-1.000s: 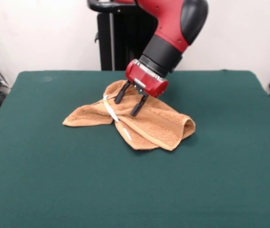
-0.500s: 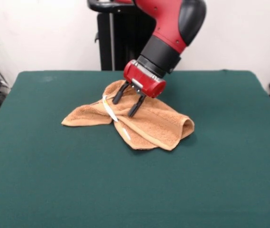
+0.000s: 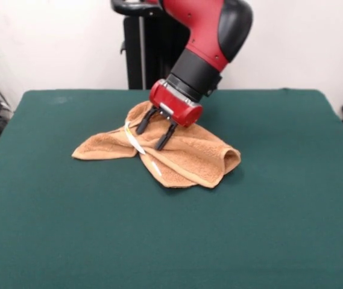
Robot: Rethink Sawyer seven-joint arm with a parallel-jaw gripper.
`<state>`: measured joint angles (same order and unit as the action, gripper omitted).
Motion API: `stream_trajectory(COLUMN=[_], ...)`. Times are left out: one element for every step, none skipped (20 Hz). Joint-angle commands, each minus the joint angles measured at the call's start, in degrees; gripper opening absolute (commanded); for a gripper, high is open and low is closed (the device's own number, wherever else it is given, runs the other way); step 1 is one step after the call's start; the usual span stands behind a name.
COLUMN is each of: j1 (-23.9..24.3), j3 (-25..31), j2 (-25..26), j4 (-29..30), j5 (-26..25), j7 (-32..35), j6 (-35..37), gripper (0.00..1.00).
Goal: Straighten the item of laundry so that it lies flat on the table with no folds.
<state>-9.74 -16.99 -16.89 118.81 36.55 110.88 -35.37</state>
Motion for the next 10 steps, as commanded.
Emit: stream_trajectory(j1=[3.5, 3.9, 4.2, 4.2, 4.0, 3.2, 2.1, 1.7, 1.4, 1.4], j3=[9.6, 9.8, 10.0, 9.9, 9.9, 9.1, 8.1, 7.7, 7.3, 7.2], j2=[2.7, 2.6, 2.5, 2.5, 2.4, 2.6, 2.8, 2.9, 3.0, 2.9], j4=[-3.8, -3.8, -3.7, -3.7, -3.7, -4.0, -4.2, -4.4, -4.5, -4.6], j5=[-2.4, -2.9, -3.3, -3.2, -3.0, -2.5, -1.5, -1.6, -1.7, -2.0], j7=[18.0, 17.8, 18.0, 17.9, 17.9, 16.9, 15.5, 14.9, 14.4, 14.2], j6=[1.0, 1.3, 1.4, 1.3, 1.3, 1.1, 1.3, 1.0, 0.7, 0.5], gripper=[1.00, 1.00, 1.00, 1.00, 1.00, 1.00, 0.00, 0.00, 0.00, 0.00])
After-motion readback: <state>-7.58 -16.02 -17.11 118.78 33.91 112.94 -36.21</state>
